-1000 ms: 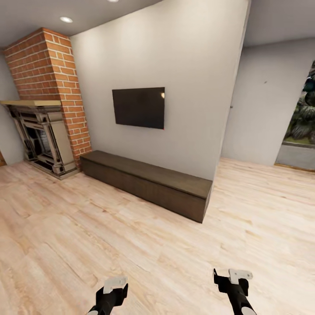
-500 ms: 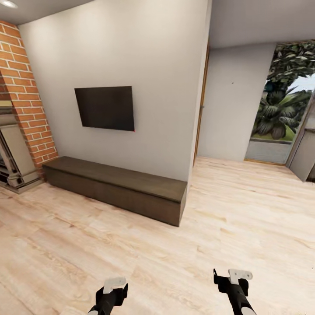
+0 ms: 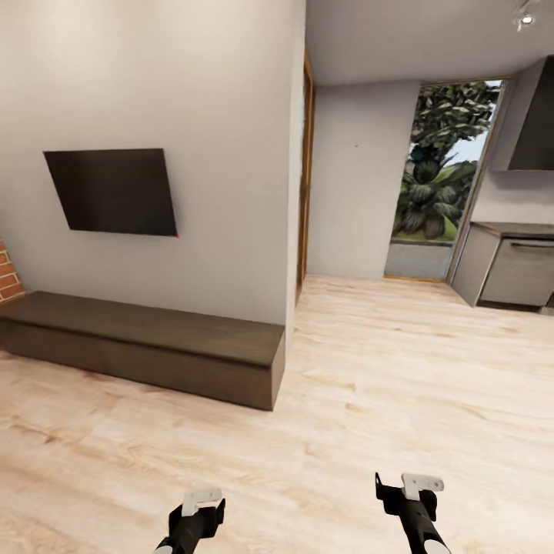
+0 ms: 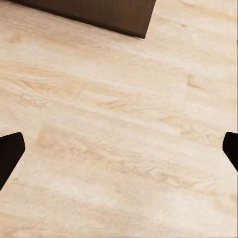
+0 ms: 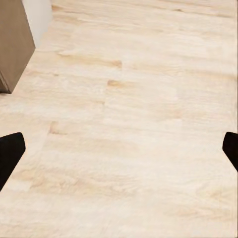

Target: In the kitchen, take the popcorn bag from the countertop, put it into the microwave, and heat it until the popcorn is cooked so the cooked popcorn ends up inside the bag.

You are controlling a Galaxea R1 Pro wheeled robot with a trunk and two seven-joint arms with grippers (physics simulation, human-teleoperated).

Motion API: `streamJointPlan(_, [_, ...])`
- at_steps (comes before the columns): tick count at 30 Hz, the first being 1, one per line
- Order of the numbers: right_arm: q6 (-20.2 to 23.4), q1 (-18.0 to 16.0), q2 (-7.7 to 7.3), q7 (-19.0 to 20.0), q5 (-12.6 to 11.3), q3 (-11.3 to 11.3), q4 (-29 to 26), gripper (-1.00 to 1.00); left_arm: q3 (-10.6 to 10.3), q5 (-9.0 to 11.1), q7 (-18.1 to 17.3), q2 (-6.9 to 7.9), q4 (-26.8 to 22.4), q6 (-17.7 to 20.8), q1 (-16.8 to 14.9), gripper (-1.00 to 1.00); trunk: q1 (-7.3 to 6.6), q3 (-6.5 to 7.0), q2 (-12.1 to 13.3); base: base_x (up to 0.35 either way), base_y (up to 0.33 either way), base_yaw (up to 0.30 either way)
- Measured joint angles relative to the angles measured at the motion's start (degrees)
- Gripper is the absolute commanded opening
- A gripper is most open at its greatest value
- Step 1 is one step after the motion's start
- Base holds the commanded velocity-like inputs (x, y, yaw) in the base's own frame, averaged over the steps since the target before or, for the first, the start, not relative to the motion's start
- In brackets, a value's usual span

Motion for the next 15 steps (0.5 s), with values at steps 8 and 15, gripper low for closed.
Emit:
streamJointPlan(8, [0.0,0.0,0.00,0.0,0.0,0.0,-0.1,1.00,0.0,0.1,0.0,0.00,0.0,0.0,0.0,1.00,0.00,0.00,0.0,0.289,-0.233,-0.300])
streamJointPlan(15, [0.0,0.0,0.00,0.0,0.0,0.0,-0.1,1.00,0.0,0.1,0.0,0.00,0.0,0.0,0.0,1.00,0.00,0.00,0.0,0.289,-0.233,-0.300])
